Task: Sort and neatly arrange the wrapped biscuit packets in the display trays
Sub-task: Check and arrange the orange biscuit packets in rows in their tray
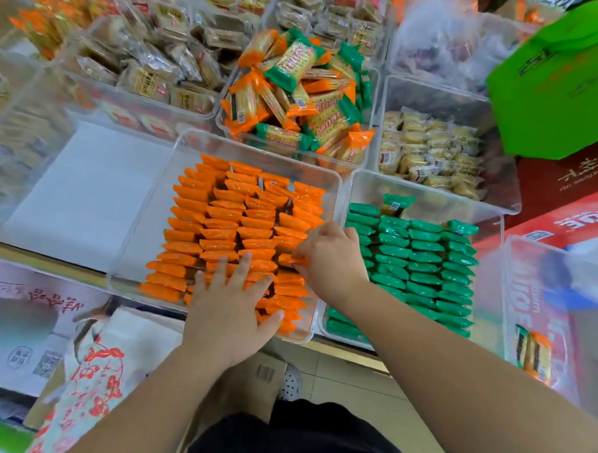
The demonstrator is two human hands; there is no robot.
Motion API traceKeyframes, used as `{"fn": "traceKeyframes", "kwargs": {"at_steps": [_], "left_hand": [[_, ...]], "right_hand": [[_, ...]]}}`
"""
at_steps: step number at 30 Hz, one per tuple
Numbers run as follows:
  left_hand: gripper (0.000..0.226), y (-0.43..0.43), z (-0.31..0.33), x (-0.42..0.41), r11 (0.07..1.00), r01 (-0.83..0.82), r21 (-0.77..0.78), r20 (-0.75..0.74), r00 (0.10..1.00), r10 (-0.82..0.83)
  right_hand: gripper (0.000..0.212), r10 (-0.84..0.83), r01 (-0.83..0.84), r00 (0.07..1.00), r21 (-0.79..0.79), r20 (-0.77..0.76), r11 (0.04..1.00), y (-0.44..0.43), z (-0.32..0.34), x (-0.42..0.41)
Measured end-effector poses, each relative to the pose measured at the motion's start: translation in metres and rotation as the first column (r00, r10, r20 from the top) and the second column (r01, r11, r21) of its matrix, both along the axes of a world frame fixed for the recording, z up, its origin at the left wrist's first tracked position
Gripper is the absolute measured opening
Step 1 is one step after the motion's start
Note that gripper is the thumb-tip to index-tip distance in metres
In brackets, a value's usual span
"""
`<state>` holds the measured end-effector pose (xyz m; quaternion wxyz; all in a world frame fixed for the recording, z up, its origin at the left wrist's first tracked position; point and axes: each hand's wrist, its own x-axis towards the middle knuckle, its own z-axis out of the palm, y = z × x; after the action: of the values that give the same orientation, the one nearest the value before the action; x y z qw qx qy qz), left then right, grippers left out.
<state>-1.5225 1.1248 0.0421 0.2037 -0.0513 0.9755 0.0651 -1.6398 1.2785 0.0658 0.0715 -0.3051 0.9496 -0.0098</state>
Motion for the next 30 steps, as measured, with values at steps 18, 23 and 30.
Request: {"fn": "traceKeyframes", "kwargs": {"at_steps": [18, 23, 30], "left_hand": [[0.083, 0.002, 0.004, -0.004, 0.999, 0.012, 0.034, -0.094, 0.996, -0.009], [0.089, 0.015, 0.005, -0.022, 0.979, 0.181, 0.094, -0.078, 0.982, -0.174], [0.088, 0.022, -0.001, -0.03, 0.975, 0.215, 0.055, -0.059, 0.976, -0.211]], "right_hand": [[0.023, -0.016, 0.017, 1.0, 0.167, -0.007, 0.986, -0.021, -0.006, -0.025], [0.018, -0.015, 0.029, 0.999, 0.261, -0.053, 0.965, -0.033, -0.007, -0.034], [0.007, -0.011, 0.036, 0.989, 0.16, -0.15, 0.986, -0.021, 0.005, -0.035]]}}
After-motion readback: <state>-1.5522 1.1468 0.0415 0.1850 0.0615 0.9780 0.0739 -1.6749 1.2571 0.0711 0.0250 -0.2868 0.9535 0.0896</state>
